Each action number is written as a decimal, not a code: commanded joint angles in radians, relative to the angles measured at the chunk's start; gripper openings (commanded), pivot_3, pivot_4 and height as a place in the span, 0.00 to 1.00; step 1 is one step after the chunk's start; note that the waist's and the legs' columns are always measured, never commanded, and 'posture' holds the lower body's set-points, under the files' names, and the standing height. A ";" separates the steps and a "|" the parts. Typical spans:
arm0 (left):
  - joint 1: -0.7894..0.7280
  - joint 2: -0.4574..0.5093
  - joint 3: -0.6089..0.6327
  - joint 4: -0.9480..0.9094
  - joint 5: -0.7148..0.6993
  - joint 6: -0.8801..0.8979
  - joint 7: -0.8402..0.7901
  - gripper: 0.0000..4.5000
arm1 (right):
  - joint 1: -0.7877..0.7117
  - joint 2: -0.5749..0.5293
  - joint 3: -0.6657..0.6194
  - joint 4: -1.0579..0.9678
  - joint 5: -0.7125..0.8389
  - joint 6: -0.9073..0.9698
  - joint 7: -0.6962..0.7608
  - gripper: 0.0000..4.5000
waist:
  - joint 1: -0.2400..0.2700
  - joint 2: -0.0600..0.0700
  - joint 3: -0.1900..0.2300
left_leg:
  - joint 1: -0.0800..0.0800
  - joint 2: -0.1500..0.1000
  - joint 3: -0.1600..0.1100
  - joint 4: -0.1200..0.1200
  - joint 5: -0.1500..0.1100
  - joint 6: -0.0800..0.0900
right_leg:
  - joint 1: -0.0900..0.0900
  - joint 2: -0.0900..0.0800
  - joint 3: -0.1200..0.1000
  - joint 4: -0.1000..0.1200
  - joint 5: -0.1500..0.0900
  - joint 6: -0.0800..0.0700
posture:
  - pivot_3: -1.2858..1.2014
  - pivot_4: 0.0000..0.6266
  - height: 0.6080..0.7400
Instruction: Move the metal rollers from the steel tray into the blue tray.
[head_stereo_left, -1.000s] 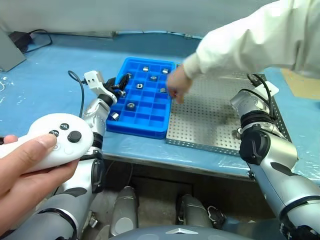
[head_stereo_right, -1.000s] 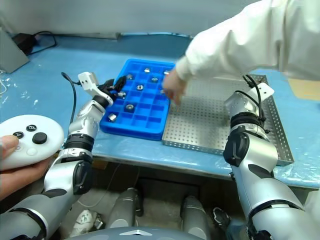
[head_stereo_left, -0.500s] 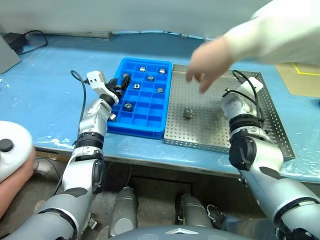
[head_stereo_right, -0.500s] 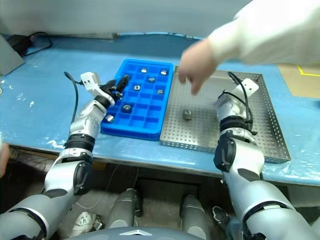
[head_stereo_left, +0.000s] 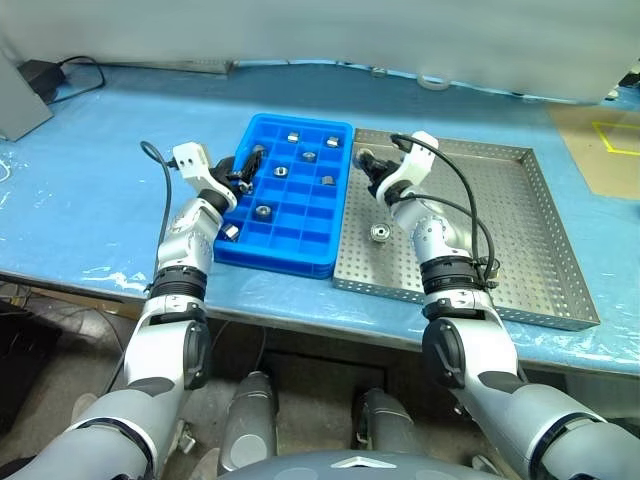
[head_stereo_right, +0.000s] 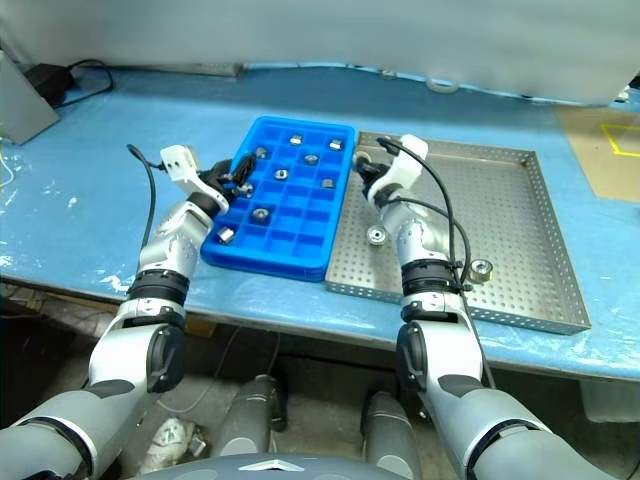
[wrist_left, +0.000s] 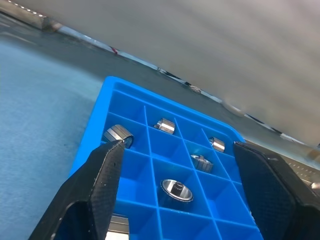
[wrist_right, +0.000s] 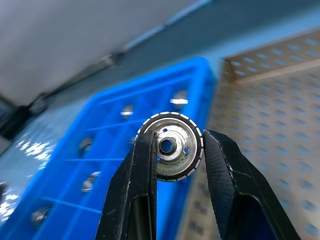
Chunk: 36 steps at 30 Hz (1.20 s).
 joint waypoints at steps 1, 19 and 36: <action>-0.017 0.024 0.017 -0.022 -0.004 -0.020 0.007 0.84 | 0.022 -0.008 0.091 -0.102 -0.023 0.009 0.112 0.22 | 0.003 0.000 0.000 | 0.000 0.000 0.000 0.000 0.000 0.000 | 0.000 0.000 0.000 0.000 0.000 0.000 | 0.52 0.24 1.00; -0.030 0.063 0.039 0.018 0.006 -0.052 0.041 0.84 | -0.004 0.006 0.244 -0.038 -0.177 -0.033 0.197 0.30 | 0.006 0.000 0.000 | 0.001 0.000 0.000 -0.004 0.002 -0.004 | 0.000 0.000 0.000 -0.001 0.000 0.000 | 0.53 0.24 1.00; -0.043 0.058 -0.011 0.019 0.027 -0.066 -0.034 0.84 | 0.170 -0.195 0.217 -0.508 -0.104 0.226 0.275 0.80 | 0.014 0.000 0.000 | 0.001 -0.001 0.000 -0.005 0.003 -0.004 | 0.001 -0.001 0.000 -0.003 0.000 0.000 | 0.51 0.24 1.00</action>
